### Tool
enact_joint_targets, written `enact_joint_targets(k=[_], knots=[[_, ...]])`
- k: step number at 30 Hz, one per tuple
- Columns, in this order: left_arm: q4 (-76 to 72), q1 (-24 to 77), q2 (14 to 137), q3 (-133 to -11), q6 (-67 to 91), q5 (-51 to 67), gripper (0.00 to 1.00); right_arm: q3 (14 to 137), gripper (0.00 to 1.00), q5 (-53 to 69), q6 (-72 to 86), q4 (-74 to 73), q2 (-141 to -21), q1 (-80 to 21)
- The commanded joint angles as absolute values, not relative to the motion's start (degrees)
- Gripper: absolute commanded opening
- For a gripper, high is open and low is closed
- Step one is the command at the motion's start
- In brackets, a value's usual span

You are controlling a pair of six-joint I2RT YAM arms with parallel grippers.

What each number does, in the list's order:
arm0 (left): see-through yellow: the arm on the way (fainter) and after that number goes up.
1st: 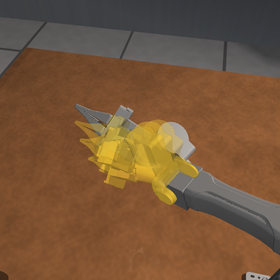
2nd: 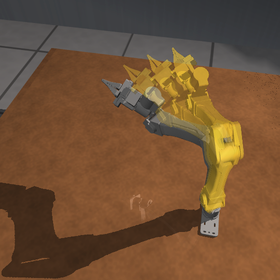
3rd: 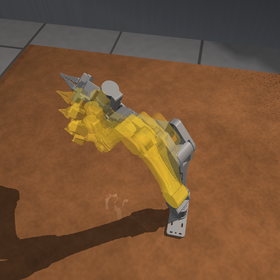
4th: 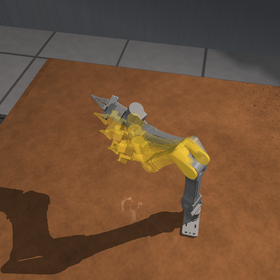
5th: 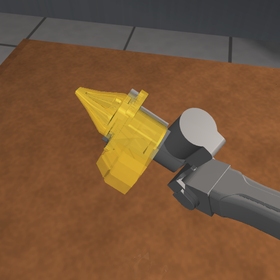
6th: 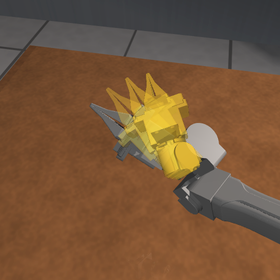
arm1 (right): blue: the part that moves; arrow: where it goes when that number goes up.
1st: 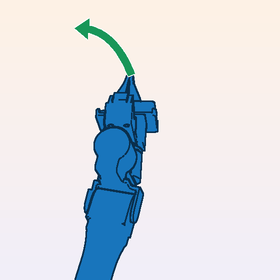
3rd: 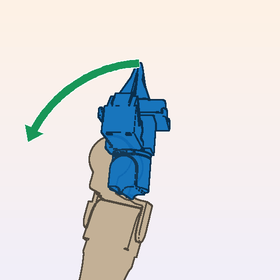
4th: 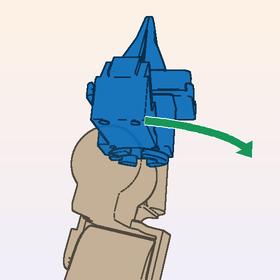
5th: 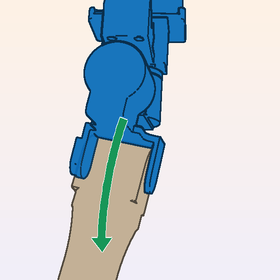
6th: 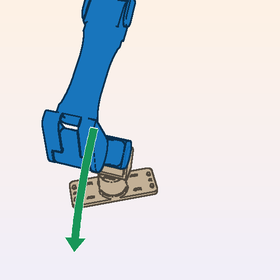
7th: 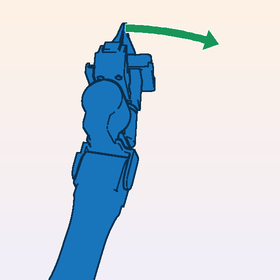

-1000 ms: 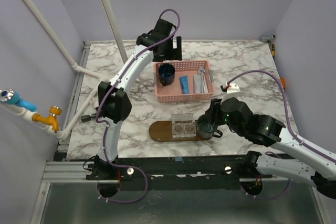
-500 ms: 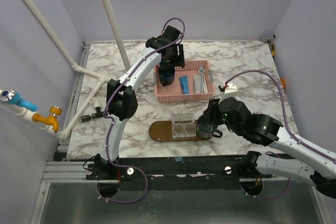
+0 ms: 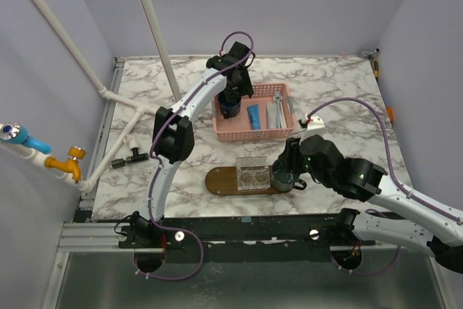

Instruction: Prepare toiletry sets of a toothbrush and toothpaste on the tray

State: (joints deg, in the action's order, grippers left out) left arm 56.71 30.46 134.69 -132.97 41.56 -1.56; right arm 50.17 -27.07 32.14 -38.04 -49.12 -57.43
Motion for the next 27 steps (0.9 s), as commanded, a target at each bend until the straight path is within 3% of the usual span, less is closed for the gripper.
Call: enact_joint_targets(k=[1, 5, 18, 26, 27], knots=[[56.72, 30.72, 136.90, -136.31, 44.78, -3.25, 0.54, 48.99, 0.51, -25.70, 32.95, -36.21, -49.39, -57.79], [56.51, 30.34, 138.29, -137.23, 45.34, -2.73, 0.52, 48.33, 0.51, -25.08, 33.11, -35.48, -49.60, -57.81], [56.40, 30.02, 139.69, -136.62, 42.86, -2.24, 0.27, 48.16, 0.51, -24.64, 32.77, -34.28, -51.17, -57.75], [55.99, 29.71, 138.09, -134.57, 39.00, -3.39, 0.00, 48.90, 0.51, -24.00, 32.92, -34.32, -51.82, -57.77], [55.91, 29.71, 137.84, -134.48, 38.41, -3.59, 0.00, 49.06, 0.51, -23.87, 32.95, -34.36, -51.94, -57.80]])
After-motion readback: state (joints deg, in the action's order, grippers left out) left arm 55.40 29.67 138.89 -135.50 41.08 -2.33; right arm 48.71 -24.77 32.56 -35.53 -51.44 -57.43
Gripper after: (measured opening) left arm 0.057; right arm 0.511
